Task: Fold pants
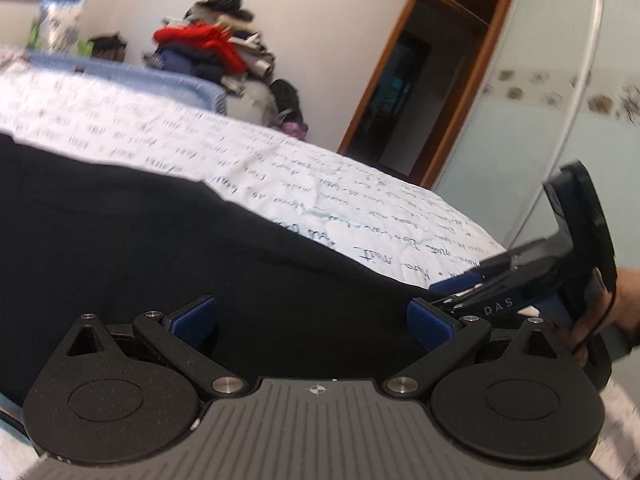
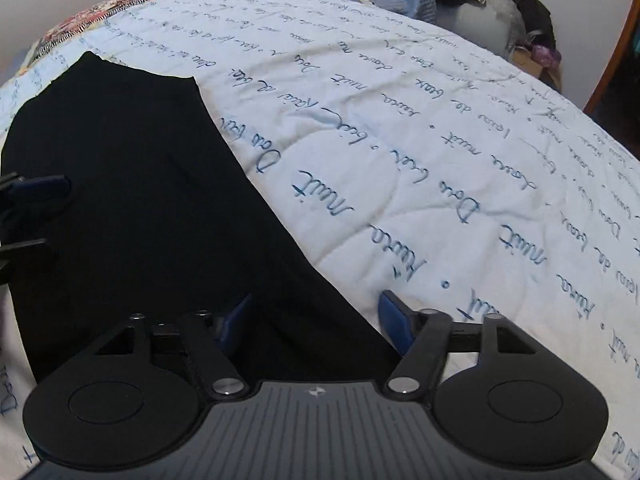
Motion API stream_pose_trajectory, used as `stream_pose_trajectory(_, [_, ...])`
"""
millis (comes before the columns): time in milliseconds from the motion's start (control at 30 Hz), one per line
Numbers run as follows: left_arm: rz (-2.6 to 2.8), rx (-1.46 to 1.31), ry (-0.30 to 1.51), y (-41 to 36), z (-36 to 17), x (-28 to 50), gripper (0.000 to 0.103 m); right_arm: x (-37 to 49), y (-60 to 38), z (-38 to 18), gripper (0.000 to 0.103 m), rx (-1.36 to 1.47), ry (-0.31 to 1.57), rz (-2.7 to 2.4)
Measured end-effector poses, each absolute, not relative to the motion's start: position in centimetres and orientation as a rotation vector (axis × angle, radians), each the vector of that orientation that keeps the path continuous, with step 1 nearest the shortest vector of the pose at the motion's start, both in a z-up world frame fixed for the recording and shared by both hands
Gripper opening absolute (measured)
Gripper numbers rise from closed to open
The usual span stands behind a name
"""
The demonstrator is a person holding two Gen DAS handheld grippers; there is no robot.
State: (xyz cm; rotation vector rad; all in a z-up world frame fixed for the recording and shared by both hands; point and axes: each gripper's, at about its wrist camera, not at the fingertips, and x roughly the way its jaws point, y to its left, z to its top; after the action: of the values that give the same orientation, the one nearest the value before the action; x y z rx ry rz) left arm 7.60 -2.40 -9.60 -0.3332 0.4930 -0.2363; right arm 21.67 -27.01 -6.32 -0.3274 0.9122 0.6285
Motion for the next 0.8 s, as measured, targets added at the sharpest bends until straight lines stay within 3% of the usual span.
stream_pose_trajectory(33, [-0.234,-0.347,0.499,-2.2,-9.7,7.7,0.102,21.6,-26.9,-6.3,0.059,-0.323,0.919,0.626])
stream_pose_trajectory(100, [-0.231,-0.364,0.504,-1.9,-9.8,7.7,0.102,20.9,-26.6,-6.1,0.034,-0.338,0.916,0.631])
stream_pose_trajectory(367, [-0.233,-0.381,0.503,-1.7,-10.0,7.8,0.102,20.7,-24.0,-3.9,0.003,-0.563,0.856,0.535])
stream_pose_trajectory(533, [-0.236,-0.395,0.498,-1.5,-10.0,7.8,0.103,23.1,-26.6,-5.0,0.003,-0.417,0.911,0.460])
stream_pose_trajectory(633, [-0.236,-0.398,0.498,-1.5,-10.0,7.8,0.102,22.0,-28.8,-2.1,0.004,-0.209,0.804,0.472])
stream_pose_trajectory(800, [-0.233,-0.405,0.498,-1.5,-10.0,7.9,0.102,19.2,-26.8,-1.4,0.010,-0.234,0.829,0.604])
